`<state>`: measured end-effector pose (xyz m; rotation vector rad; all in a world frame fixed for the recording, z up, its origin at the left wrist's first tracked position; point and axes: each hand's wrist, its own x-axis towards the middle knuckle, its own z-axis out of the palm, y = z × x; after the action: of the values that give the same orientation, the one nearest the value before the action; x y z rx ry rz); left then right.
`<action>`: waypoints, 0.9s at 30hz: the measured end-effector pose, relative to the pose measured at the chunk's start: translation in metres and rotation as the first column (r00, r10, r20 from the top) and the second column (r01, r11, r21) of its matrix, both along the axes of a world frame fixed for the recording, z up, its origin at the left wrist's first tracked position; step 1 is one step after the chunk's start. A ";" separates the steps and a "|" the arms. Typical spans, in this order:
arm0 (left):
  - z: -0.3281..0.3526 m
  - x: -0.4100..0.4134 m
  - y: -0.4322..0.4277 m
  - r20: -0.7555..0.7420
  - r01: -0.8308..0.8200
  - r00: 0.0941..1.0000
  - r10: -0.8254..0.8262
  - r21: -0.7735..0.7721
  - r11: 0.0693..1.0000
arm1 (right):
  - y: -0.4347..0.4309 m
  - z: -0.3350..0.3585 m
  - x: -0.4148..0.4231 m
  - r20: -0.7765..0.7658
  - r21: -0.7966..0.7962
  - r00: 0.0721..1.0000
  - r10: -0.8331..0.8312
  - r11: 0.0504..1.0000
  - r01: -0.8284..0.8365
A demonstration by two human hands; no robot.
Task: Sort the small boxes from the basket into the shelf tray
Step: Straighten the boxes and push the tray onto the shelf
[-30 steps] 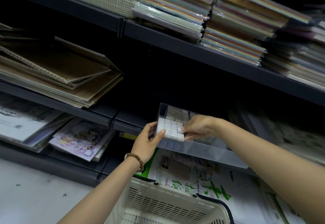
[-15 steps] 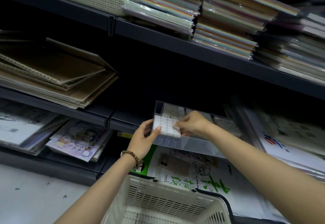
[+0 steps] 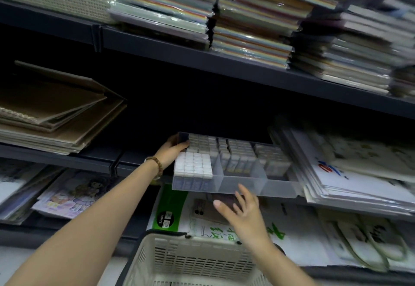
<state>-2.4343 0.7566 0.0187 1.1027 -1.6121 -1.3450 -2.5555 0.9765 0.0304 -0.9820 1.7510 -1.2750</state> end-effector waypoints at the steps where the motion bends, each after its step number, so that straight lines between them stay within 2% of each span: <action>1: -0.001 0.000 0.001 0.036 -0.007 0.999 0.008 -0.019 1.000 | 0.000 -0.004 0.005 -0.017 -0.028 1.000 0.022 0.999 -0.023; 4: -0.005 0.007 0.014 0.143 -0.045 0.988 0.062 -0.115 0.992 | -0.001 -0.010 0.016 -0.038 -0.022 0.997 0.073 0.997 -0.074; 8: -0.008 0.025 0.041 0.271 -0.096 0.945 0.184 -0.308 0.947 | 0.002 -0.013 0.010 -0.184 -0.006 0.979 0.088 0.996 -0.090; 12: -0.008 0.041 0.079 0.286 -0.154 0.924 0.254 -0.331 0.931 | -0.008 -0.004 -0.008 -0.175 0.064 0.973 0.151 0.988 -0.141; 16: -0.008 0.044 0.118 0.278 -0.207 0.916 0.288 -0.288 0.935 | -0.024 0.003 -0.034 -0.072 -0.068 0.974 0.213 0.974 -0.218; 21: -0.008 0.019 0.161 0.284 -0.171 0.922 0.262 -0.309 0.936 | -0.016 0.014 -0.061 0.040 -0.122 0.998 0.049 0.992 -0.044; 25: 0.001 0.001 0.179 0.137 -0.012 0.990 0.023 -0.085 0.996 | -0.001 0.004 -0.057 -0.012 -0.132 0.980 -0.201 0.971 0.197; 27: 0.008 -0.008 0.167 0.095 0.018 0.995 -0.008 -0.102 0.995 | 0.003 0.002 -0.046 0.012 -0.136 0.965 -0.263 0.956 0.262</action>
<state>-2.4425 0.9233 0.0263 1.1103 -1.7400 -1.2192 -2.6012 0.9797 0.0326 -0.8479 1.8656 -1.5781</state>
